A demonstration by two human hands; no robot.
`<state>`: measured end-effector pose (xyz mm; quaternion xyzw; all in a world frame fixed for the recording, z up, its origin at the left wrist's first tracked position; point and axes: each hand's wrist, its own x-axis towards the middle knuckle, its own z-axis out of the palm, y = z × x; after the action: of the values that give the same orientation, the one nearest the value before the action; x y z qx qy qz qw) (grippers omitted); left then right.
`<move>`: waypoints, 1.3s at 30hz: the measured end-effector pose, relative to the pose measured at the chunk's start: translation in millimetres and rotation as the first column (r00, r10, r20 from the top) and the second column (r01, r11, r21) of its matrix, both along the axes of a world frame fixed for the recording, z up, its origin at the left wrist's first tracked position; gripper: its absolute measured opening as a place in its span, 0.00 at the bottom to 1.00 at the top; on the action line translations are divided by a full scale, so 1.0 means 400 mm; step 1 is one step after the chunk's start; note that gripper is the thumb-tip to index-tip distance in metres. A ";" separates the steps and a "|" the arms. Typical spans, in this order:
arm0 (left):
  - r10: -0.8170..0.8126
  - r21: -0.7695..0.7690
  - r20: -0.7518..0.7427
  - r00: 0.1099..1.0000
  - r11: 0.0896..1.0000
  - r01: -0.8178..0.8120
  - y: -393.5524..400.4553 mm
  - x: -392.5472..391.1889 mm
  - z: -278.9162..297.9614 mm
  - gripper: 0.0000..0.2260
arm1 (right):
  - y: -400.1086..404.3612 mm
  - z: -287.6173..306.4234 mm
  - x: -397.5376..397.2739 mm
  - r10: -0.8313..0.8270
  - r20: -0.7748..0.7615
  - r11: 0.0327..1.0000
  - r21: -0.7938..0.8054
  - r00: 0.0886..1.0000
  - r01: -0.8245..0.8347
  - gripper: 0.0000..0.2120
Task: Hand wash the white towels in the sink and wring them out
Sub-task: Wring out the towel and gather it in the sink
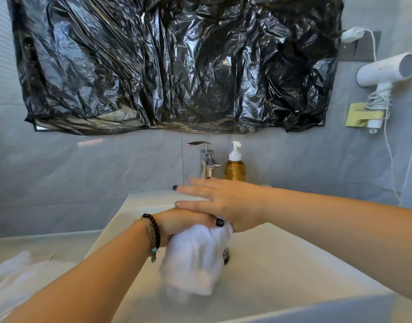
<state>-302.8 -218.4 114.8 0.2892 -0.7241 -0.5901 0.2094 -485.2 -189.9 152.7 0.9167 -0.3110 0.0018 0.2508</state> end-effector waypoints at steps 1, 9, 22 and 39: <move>-0.014 -0.039 0.038 0.999 0.999 0.015 0.010 -0.001 0.003 0.18 | 0.001 -0.006 0.012 -0.028 -0.005 0.997 0.069 1.000 0.028 0.47; -0.078 0.148 -0.177 0.981 0.983 0.105 0.006 0.025 0.022 0.32 | 0.003 0.068 -0.033 0.008 0.135 0.980 -0.198 0.991 0.019 0.32; 0.225 -0.228 -0.179 0.958 0.937 -0.263 0.028 -0.086 -0.038 0.25 | 0.018 0.091 0.021 -0.170 -0.325 0.930 -0.364 0.930 0.042 0.23; 0.592 -0.734 0.417 0.690 0.667 -0.128 0.008 -0.096 -0.101 0.25 | 0.014 0.011 0.177 -0.694 -0.410 0.626 0.060 0.591 0.777 0.10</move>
<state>-341.2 -215.0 74.3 0.5220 -0.8300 -0.1087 0.1637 -414.6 -184.4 157.3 0.7108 -0.6123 -0.3014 0.1702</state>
